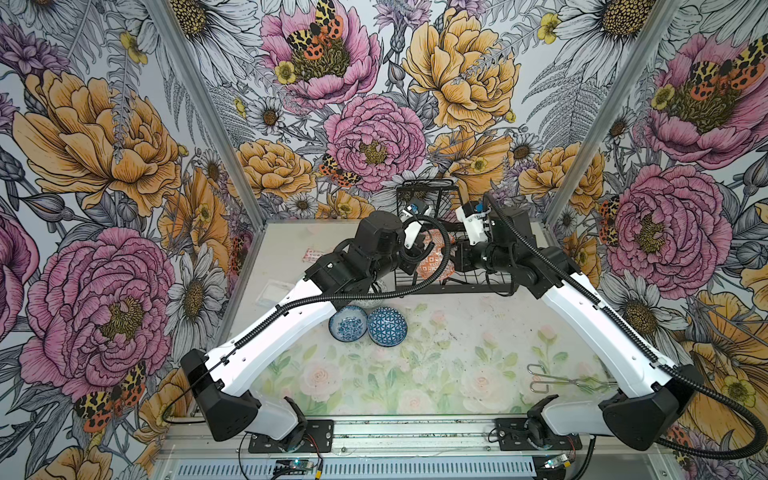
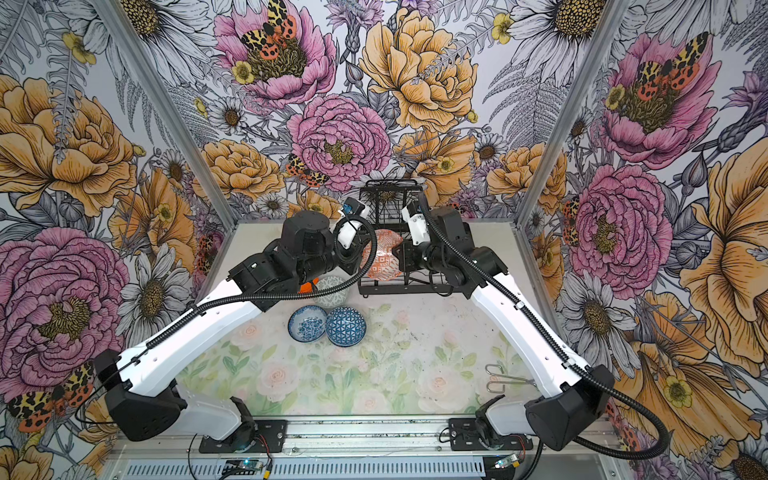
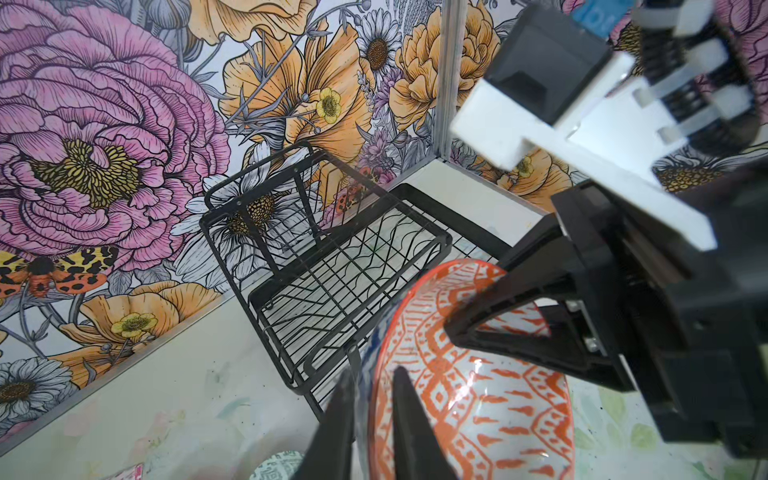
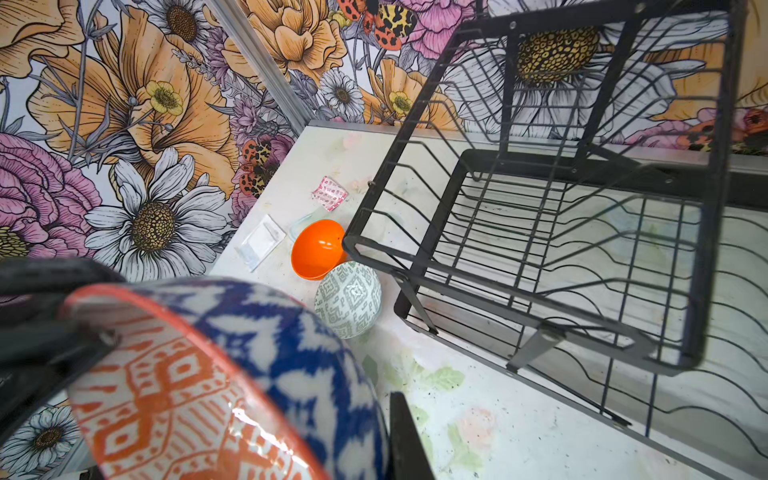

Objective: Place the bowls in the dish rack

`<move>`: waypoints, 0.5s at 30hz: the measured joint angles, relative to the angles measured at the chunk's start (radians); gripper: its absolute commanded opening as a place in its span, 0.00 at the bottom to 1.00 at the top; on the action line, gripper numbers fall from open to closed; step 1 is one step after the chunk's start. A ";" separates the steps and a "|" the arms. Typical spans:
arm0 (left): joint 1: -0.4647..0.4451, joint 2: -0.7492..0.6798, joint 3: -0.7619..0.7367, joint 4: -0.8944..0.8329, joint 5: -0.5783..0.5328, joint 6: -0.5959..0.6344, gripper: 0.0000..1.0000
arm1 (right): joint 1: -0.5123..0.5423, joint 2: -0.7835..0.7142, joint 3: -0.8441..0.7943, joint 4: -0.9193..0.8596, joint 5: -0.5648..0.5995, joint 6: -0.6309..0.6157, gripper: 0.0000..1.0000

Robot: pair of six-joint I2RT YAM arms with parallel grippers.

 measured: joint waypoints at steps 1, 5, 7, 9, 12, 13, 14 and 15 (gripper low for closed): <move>0.005 -0.003 -0.003 0.006 0.002 -0.002 0.85 | -0.008 -0.011 0.000 0.000 0.012 -0.007 0.00; 0.079 -0.055 -0.042 0.032 0.035 -0.043 0.99 | -0.076 -0.068 0.000 0.000 0.066 -0.058 0.00; 0.163 -0.121 -0.081 0.031 0.049 -0.072 0.99 | -0.140 -0.113 0.000 -0.004 0.105 -0.099 0.00; 0.305 -0.190 -0.124 0.029 0.066 -0.115 0.99 | -0.212 -0.163 0.000 -0.003 0.173 -0.148 0.00; 0.480 -0.252 -0.164 0.014 0.077 -0.179 0.99 | -0.311 -0.206 0.018 0.003 0.294 -0.215 0.00; 0.517 -0.261 -0.175 0.007 0.084 -0.195 0.99 | -0.341 -0.202 0.029 0.010 0.326 -0.229 0.00; 0.543 -0.264 -0.187 0.000 0.090 -0.210 0.99 | -0.366 -0.191 0.039 0.020 0.349 -0.242 0.00; 0.574 -0.264 -0.204 -0.007 0.098 -0.227 0.99 | -0.402 -0.161 0.050 0.047 0.378 -0.261 0.00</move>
